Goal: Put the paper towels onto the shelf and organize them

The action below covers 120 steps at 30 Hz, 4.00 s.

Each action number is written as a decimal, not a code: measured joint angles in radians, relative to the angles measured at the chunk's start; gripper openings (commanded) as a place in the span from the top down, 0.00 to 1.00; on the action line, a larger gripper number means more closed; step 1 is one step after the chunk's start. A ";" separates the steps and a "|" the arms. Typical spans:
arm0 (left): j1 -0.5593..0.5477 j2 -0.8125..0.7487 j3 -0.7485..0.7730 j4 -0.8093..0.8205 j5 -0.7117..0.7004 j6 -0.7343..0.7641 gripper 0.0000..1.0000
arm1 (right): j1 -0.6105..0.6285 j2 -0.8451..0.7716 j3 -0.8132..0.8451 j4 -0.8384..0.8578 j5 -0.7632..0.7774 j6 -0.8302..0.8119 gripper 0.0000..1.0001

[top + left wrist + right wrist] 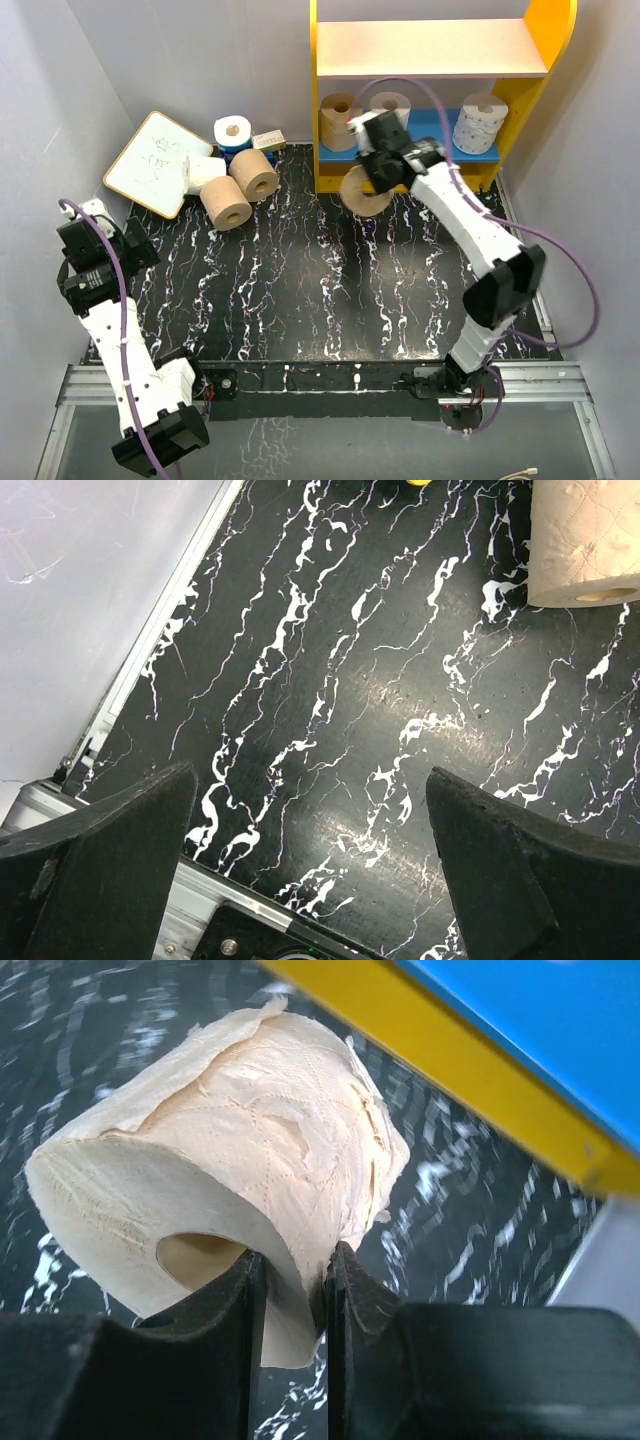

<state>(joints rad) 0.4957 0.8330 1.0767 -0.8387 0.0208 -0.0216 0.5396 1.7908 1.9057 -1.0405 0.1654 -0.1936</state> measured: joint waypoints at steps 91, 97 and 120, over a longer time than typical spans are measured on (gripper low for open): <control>0.001 0.054 -0.010 0.002 -0.017 0.002 0.02 | -0.608 0.089 -0.036 0.343 -0.100 1.503 0.73; 0.001 0.054 -0.010 0.002 -0.014 0.002 0.02 | -0.608 0.097 -0.037 0.369 -0.122 1.502 0.58; 0.006 0.016 -0.011 0.007 -0.010 0.002 0.03 | -0.589 -0.423 -0.403 0.497 -0.050 1.070 0.01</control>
<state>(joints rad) 0.5014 0.8494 1.0657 -0.8318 0.0109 -0.0193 -0.0490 1.3674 1.5024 -0.5434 0.1150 0.8768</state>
